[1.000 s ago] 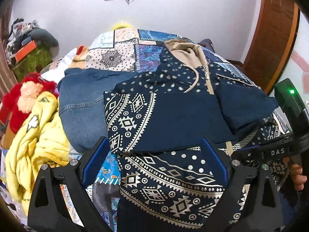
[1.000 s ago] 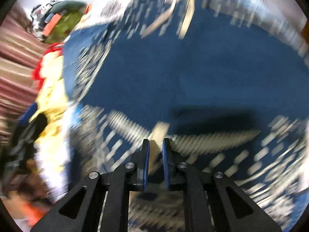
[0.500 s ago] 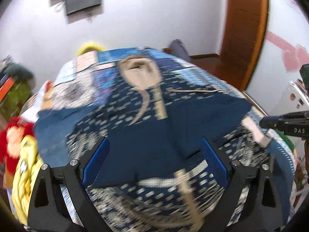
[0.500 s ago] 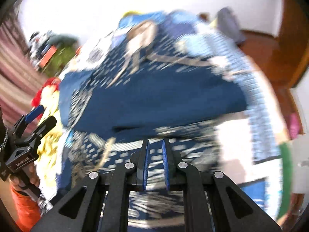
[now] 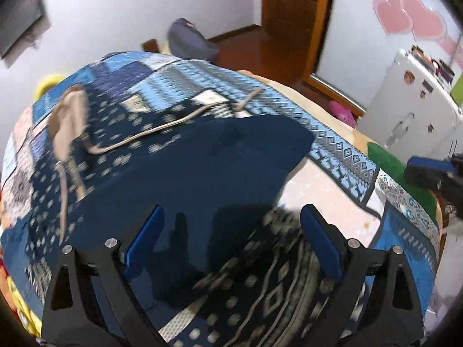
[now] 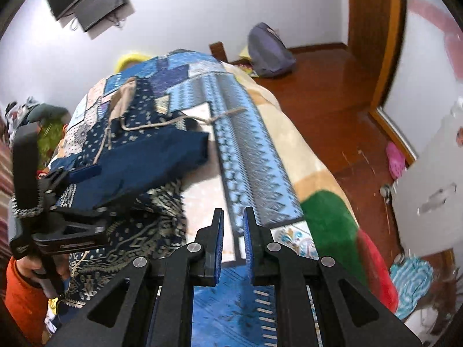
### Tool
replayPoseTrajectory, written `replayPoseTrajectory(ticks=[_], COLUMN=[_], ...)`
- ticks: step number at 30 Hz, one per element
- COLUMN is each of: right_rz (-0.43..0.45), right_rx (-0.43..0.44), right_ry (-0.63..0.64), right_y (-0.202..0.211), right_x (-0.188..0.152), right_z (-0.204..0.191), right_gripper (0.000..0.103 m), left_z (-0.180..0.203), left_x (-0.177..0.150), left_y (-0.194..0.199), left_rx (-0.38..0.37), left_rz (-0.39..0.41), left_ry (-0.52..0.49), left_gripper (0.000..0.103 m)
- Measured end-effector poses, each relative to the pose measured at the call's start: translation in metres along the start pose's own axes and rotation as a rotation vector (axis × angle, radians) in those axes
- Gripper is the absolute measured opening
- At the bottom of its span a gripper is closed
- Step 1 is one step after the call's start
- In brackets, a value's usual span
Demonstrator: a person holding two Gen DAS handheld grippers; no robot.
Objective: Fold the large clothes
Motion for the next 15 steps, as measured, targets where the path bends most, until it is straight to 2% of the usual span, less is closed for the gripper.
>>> replayPoseTrajectory(ticks=[3,4,5,6,7,9,11,15], right_rz=[-0.019,-0.023,-0.03,-0.033,-0.036,-0.04,-0.039,-0.037], right_rx=[-0.009,-0.007,-0.003,0.0,0.003,-0.003,-0.009,-0.012], right_ry=[-0.019,-0.023,-0.028,-0.031,-0.034,-0.029,-0.019,0.009], right_y=[-0.011,-0.013,-0.016,-0.018,-0.02,-0.023,-0.025,-0.03], right_x=[-0.007,-0.008,-0.01,-0.01,-0.011,-0.011,-0.01,-0.003], right_z=[0.006,0.008,0.009,0.009,0.009,0.008,0.005,-0.006], right_gripper=[0.009,0.009,0.009,0.009,0.009,0.009,0.009,0.009], left_z=[0.011,0.011,0.011,0.011,0.01,0.006,0.002,-0.022], left_x=[0.012,0.015,0.017,0.018,0.02,0.022,0.027,0.037], left_y=[-0.018,-0.023,-0.028,-0.031,-0.034,-0.028,-0.014,0.028], left_rx=[0.024,0.03,0.034,0.031,0.024,-0.009,-0.041,-0.062], left_rz=[0.005,0.004,-0.004,-0.015,-0.022,-0.003,0.04,0.152], left_ry=[-0.035,-0.037,-0.036,-0.034,-0.026,0.002,0.031,0.096], left_gripper=[0.094,0.084,0.067,0.059,0.046,0.036,0.016,0.015])
Point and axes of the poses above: each gripper's, at about its wrist camera, not at the fingertips, and y roughly against the way its jaws point, z to its right, x to its top, the point moved 8 cm from there along -y, roughly the way its jaws point, and after that the axes turned 1 degree about -z, right-handed, at the moved point
